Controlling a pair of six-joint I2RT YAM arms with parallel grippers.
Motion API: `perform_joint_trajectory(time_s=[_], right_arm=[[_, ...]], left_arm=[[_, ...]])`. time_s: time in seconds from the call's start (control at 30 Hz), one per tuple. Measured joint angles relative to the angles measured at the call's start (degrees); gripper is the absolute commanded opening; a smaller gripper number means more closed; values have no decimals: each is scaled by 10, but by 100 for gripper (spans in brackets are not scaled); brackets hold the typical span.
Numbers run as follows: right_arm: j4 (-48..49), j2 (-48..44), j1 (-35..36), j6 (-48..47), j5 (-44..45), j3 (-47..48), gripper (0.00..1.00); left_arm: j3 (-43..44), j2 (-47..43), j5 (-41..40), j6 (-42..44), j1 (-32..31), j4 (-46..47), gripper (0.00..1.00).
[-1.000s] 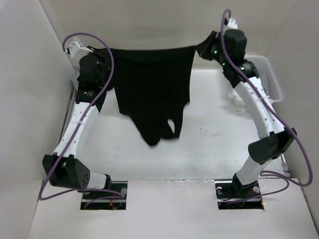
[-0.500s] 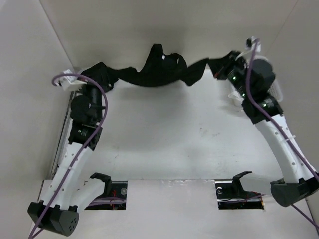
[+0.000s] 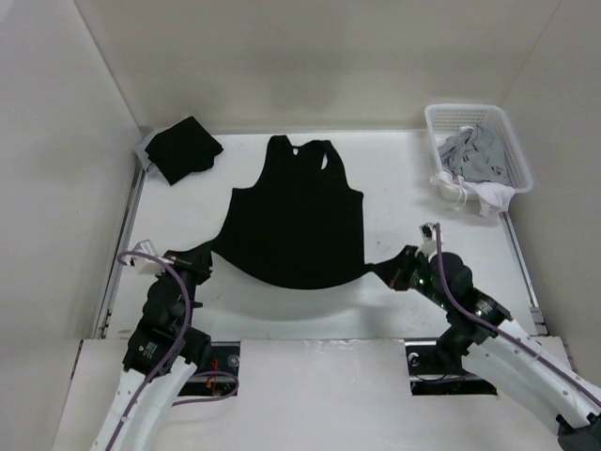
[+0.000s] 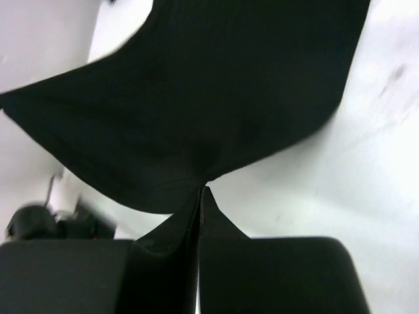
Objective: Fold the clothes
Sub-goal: Flatten the tank top out, then fold the tank top
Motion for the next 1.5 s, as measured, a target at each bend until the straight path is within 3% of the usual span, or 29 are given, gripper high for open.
perform_joint_trajectory(time_s=[0.13,0.3,0.4,0.53,0.8,1.03,1.1,1.23,1.3,1.43,1.47,1.5], right_arm=[[-58,-79,80,67,39,-46,0],[-93,-48,134,99,95,-33,0],[-73,59,89,77,100,16,0],[10,225,-29,34,69,103,0],[126,536,-176,-14,-11,357,0],[145,781,-244,-19,-58,615,0],[145,839,-254,-15,-64,678,5],[142,935,-265,1,-67,778,45],[140,954,-266,4,-67,786,54],[146,924,-256,-5,-57,725,58],[148,900,-251,-7,-52,692,55],[153,866,-244,-9,-45,648,46]], left_arm=[[0,-42,-9,-39,6,-93,1],[1,42,-14,-53,12,-95,1],[4,162,-18,-45,21,-11,1],[50,362,-21,-25,49,116,1],[317,778,-14,14,108,348,1],[525,1021,9,31,147,381,2],[584,1071,11,35,153,379,10],[705,1171,20,41,158,379,38],[719,1189,27,40,158,377,42],[642,1158,31,52,155,389,44],[605,1136,30,56,153,393,44],[564,1107,29,61,148,399,44]])
